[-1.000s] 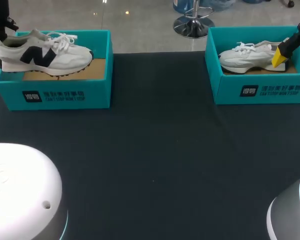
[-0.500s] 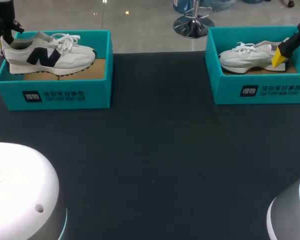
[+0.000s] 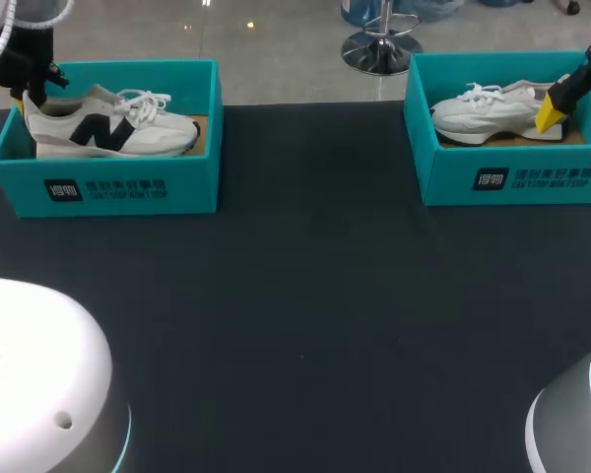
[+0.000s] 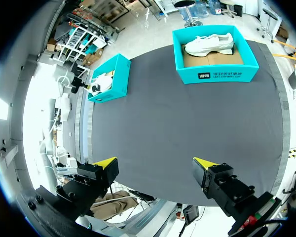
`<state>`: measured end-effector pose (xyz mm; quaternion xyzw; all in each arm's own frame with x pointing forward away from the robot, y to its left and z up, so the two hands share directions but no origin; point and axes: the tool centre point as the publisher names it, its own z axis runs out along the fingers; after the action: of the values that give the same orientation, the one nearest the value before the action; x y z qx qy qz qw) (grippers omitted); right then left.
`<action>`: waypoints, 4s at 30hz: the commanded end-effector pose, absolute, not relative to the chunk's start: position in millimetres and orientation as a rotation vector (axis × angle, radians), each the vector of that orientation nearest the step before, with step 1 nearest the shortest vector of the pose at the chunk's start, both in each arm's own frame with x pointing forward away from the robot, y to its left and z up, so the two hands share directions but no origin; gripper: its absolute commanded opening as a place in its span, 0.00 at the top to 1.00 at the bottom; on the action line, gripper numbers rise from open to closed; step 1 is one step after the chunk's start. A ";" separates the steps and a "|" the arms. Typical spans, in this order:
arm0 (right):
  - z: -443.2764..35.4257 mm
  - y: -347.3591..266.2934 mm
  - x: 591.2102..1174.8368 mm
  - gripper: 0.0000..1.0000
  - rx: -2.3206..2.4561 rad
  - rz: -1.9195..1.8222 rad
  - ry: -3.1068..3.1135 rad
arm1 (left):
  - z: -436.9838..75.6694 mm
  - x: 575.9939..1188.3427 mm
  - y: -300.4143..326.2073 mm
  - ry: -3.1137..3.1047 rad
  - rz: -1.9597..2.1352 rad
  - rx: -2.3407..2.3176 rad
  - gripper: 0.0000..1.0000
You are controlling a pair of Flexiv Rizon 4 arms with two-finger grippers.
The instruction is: Take the shoe out of the shoebox, open the shoe tongue, remove and reinsert the insole, then place the shoe into the shoebox
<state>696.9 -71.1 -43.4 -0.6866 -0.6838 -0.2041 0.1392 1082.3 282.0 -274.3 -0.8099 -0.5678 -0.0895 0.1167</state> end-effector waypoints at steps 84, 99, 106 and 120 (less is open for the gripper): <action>-92.6 -128.9 885.6 0.00 -2.385 -0.133 -1.984 | -175.3 965.4 236.1 -1.939 -0.076 -2.290 0.00; -125.4 -140.9 944.4 0.00 -2.484 0.178 -1.993 | -175.3 965.4 236.1 -1.939 -0.076 -2.290 0.00; -125.4 -140.9 944.4 0.00 -2.484 0.178 -1.993 | -175.3 965.4 236.1 -1.939 -0.076 -2.290 0.00; -147.0 -173.3 964.6 0.00 -2.531 0.248 -1.998 | -175.3 965.4 236.1 -1.939 -0.076 -2.290 0.00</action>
<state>948.9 -158.6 -133.5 -0.7835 -0.6163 0.0640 -0.0471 966.6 235.6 -175.4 -0.7612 -0.6443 -0.0239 0.0701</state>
